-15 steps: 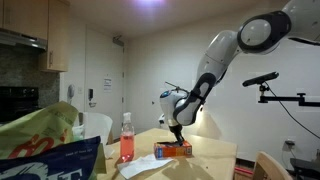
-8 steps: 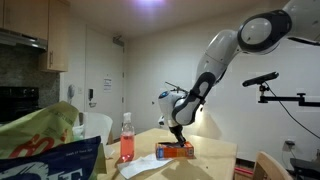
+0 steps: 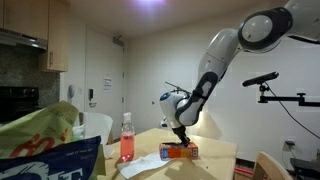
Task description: Take a ziplock bag out of the box and put it on the table
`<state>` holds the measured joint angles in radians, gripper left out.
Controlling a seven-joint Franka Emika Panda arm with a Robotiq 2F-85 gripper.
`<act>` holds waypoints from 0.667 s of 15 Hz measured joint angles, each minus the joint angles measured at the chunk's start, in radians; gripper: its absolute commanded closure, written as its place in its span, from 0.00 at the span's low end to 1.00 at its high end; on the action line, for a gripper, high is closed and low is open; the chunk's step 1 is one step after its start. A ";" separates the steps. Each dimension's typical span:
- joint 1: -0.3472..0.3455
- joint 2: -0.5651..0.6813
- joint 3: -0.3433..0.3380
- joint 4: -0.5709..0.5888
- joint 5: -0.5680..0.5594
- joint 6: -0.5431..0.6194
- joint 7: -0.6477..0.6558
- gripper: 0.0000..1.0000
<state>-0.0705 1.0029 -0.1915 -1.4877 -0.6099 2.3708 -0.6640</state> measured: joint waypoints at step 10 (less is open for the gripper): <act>-0.002 -0.014 -0.001 -0.030 -0.029 -0.001 0.000 1.00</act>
<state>-0.0723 0.9892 -0.1930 -1.5174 -0.6392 2.3700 -0.6640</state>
